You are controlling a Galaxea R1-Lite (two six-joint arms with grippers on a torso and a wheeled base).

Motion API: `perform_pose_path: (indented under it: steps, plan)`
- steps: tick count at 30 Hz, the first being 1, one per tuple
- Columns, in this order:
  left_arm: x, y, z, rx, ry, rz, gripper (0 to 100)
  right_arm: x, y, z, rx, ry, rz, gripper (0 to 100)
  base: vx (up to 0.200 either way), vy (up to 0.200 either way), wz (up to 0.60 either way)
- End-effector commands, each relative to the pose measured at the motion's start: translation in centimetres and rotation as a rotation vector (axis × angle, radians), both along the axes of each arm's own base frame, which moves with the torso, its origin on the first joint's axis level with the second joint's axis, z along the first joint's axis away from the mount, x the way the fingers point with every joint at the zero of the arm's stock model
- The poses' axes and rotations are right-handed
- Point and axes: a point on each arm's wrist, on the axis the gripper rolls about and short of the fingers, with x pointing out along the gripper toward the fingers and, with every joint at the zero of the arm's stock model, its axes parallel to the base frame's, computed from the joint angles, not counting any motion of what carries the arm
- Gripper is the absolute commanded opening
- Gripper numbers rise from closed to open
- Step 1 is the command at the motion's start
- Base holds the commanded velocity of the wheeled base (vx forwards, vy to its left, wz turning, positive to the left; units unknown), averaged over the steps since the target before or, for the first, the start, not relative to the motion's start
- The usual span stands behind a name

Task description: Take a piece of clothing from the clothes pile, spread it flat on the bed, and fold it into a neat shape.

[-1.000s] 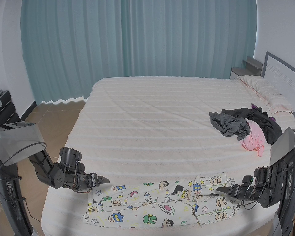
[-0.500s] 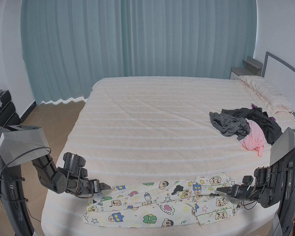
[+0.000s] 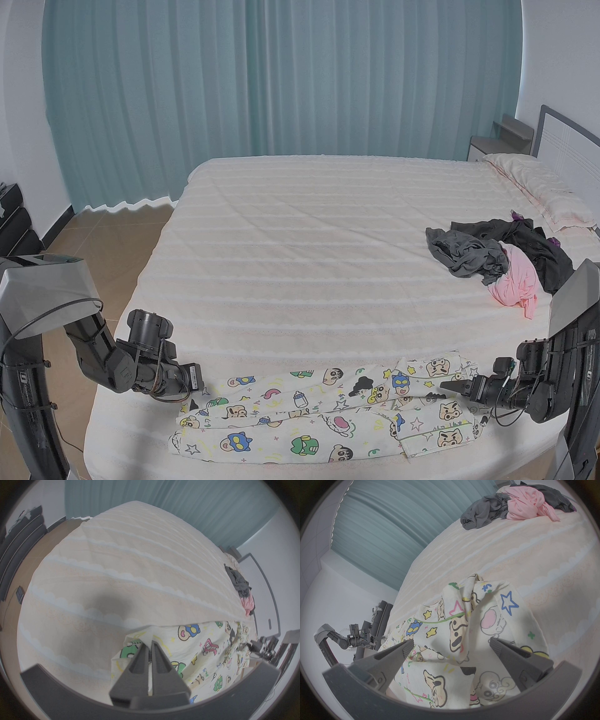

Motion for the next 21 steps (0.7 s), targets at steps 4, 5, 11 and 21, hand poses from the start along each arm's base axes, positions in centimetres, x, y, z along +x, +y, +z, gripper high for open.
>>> perform_pose_path:
  steps: [4,5,11,21]
  plan:
    - [1.1,0.1,0.8,-0.038,-0.037,0.050,0,0.1,0.0,0.0,-0.001,-0.010,0.000,100,0.000,0.000,0.00]
    - [1.3,0.1,0.8,-0.040,-0.051,0.050,0,0.1,0.0,0.1,-0.001,-0.012,0.000,100,0.000,0.000,0.00]
    - [1.9,0.5,1.2,-0.051,-0.109,0.066,0,0.1,0.0,0.1,0.000,-0.013,0.000,100,0.000,0.000,0.00]
    - [3.3,1.2,1.0,-0.067,-0.125,0.087,0,0.1,0.0,0.0,0.000,-0.010,0.000,100,0.000,0.000,0.00]
